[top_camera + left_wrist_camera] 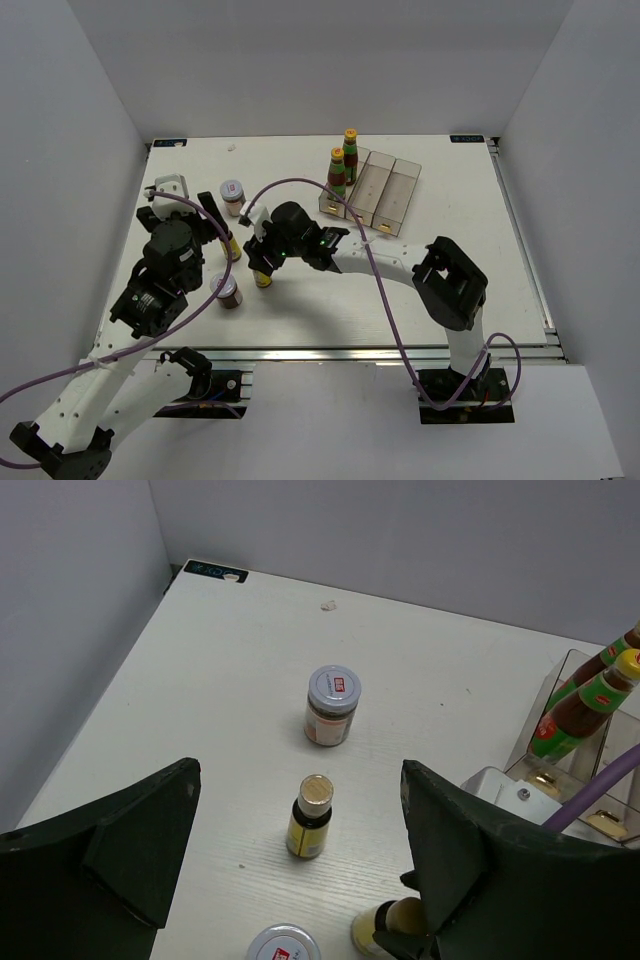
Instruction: Organize the condiment bottles
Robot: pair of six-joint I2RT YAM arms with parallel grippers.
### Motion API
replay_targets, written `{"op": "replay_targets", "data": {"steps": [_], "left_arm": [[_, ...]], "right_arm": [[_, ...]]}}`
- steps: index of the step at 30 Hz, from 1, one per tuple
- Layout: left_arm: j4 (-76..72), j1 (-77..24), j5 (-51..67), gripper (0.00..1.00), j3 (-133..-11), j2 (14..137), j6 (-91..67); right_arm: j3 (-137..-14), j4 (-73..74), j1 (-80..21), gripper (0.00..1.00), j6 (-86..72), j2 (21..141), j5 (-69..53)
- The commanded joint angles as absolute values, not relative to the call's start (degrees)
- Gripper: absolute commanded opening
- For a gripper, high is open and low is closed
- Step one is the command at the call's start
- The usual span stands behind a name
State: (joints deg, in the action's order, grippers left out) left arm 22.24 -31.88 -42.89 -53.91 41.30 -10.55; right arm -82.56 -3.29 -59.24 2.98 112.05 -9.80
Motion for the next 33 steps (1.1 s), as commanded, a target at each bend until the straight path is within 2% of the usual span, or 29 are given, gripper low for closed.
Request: {"op": "replay_targets", "data": {"steps": [1,7,12,19,22,29,33], "left_arm": [[23.6,-31.8,-42.5,0.9,-53.7,40.8,-11.4],[24.7,-31.8,-42.5,0.91,-53.8,40.3,-12.0],[25.7,-31.8,-42.2,0.9,-53.6,39.9,-13.1],[28.1,-31.8,-40.0,0.91,-54.1,40.3,-14.3],[29.6,-31.8,-38.8,0.97,-54.6,41.7,-15.2],[31.5,-31.8,-38.1,0.98,-55.0,45.6,-16.2],[32.5,-31.8,-35.9,0.98,-56.0,49.0,-17.0]], "right_arm": [[-82.6,-6.4,-59.5,0.56,4.0,112.1,-9.6],[-82.7,-6.4,-59.5,0.37,4.0,112.1,-10.4],[-82.9,-6.2,-59.6,0.0,4.9,112.1,-9.8],[-80.2,-4.6,-57.8,0.0,8.3,103.8,-8.1],[-79.5,-1.8,-54.7,0.0,6.8,98.6,-10.8],[-77.5,4.0,-43.2,0.0,4.9,86.9,-15.3],[-77.9,5.1,-35.9,0.0,5.4,84.8,-15.7]]}}
